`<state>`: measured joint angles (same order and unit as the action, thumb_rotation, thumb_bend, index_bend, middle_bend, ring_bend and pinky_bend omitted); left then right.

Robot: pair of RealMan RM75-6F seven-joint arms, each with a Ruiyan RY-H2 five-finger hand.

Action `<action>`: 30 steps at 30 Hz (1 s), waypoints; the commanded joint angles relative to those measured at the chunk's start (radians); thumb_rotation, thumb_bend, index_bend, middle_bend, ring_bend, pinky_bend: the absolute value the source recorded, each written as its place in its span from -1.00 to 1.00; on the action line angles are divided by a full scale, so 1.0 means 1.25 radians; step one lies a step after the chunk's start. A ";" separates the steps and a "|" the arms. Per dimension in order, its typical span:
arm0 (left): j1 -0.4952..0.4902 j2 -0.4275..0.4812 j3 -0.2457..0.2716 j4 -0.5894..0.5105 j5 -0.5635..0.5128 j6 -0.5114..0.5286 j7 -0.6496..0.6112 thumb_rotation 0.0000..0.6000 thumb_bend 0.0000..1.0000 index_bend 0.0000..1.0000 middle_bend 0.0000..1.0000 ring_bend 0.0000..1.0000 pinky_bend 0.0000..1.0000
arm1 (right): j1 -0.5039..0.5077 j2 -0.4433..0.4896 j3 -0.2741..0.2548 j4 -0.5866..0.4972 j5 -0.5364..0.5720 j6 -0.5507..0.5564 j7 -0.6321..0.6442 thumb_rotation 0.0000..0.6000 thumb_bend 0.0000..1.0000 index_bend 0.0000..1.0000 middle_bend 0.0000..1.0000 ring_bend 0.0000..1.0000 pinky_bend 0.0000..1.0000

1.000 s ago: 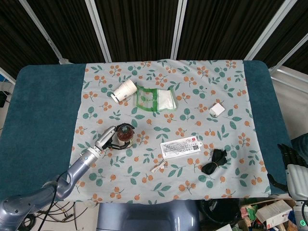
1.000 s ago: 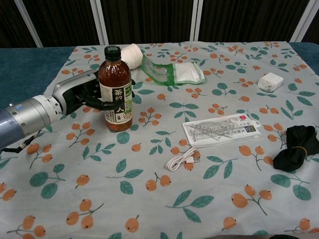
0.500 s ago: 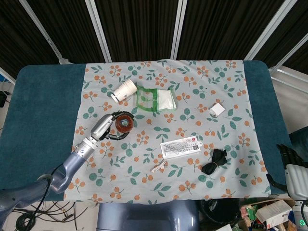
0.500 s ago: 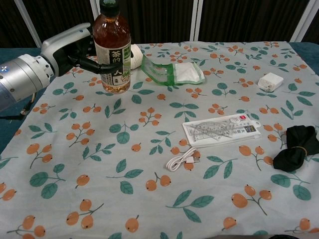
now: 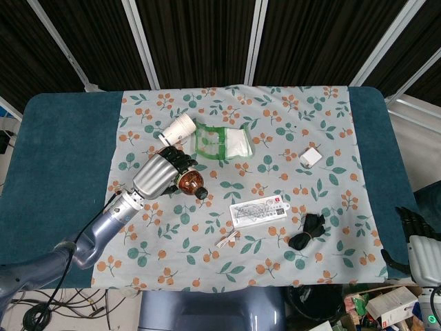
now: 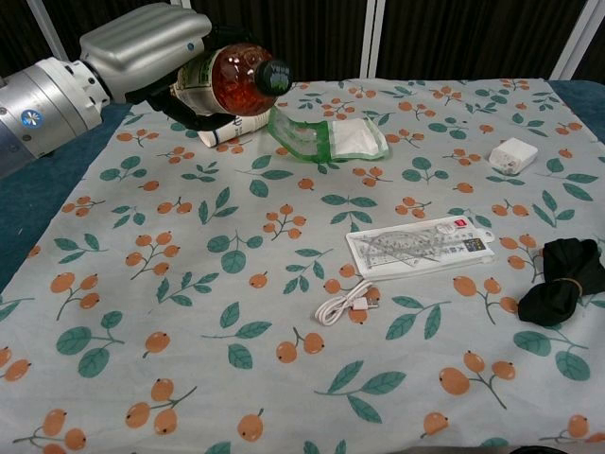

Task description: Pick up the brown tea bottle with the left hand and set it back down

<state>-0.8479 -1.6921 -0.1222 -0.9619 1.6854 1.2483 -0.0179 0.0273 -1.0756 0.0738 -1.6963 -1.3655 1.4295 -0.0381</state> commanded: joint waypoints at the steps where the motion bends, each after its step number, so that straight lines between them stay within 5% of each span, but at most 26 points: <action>1: -0.005 -0.005 0.002 -0.046 -0.007 -0.004 -0.012 1.00 0.10 -0.31 -0.18 -0.24 -0.05 | 0.000 0.000 0.000 0.000 0.000 0.001 0.001 1.00 -0.61 -1.00 -0.90 -0.88 -0.70; 6: -0.002 0.076 -0.028 -0.314 -0.108 -0.092 -0.303 1.00 0.10 -0.30 -0.18 -0.25 -0.06 | 0.000 0.001 0.000 0.001 0.001 -0.001 0.003 1.00 -0.61 -1.00 -0.90 -0.88 -0.70; 13: -0.026 0.304 -0.071 -0.620 -0.149 -0.240 -0.781 1.00 0.10 -0.30 -0.19 -0.25 -0.08 | 0.000 0.001 0.000 0.001 -0.001 0.001 0.003 1.00 -0.61 -1.00 -0.90 -0.88 -0.70; 18: -0.026 0.418 -0.087 -0.682 -0.069 -0.229 -1.217 1.00 0.10 -0.32 -0.19 -0.25 -0.03 | -0.001 0.000 -0.001 0.001 -0.004 0.004 0.000 1.00 -0.61 -1.00 -0.90 -0.88 -0.70; 22: -0.015 0.467 -0.066 -0.623 0.037 -0.132 -1.509 1.00 0.10 -0.35 -0.19 -0.25 0.00 | -0.001 -0.001 0.000 0.000 -0.003 0.004 -0.001 1.00 -0.61 -1.00 -0.90 -0.88 -0.70; 26: -0.013 0.477 -0.038 -0.554 0.081 -0.098 -1.534 1.00 0.10 -0.34 -0.18 -0.25 0.00 | -0.001 -0.001 -0.001 0.000 -0.002 0.003 -0.002 1.00 -0.61 -1.00 -0.90 -0.88 -0.70; 30: -0.013 0.456 -0.012 -0.548 0.082 -0.140 -1.323 1.00 0.10 -0.33 -0.18 -0.25 0.00 | 0.000 -0.001 0.000 -0.002 0.000 0.001 -0.005 1.00 -0.61 -1.00 -0.90 -0.88 -0.70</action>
<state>-0.8669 -1.1968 -0.1817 -1.6567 1.6969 1.0733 -1.9254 0.0272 -1.0770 0.0737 -1.6986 -1.3658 1.4315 -0.0445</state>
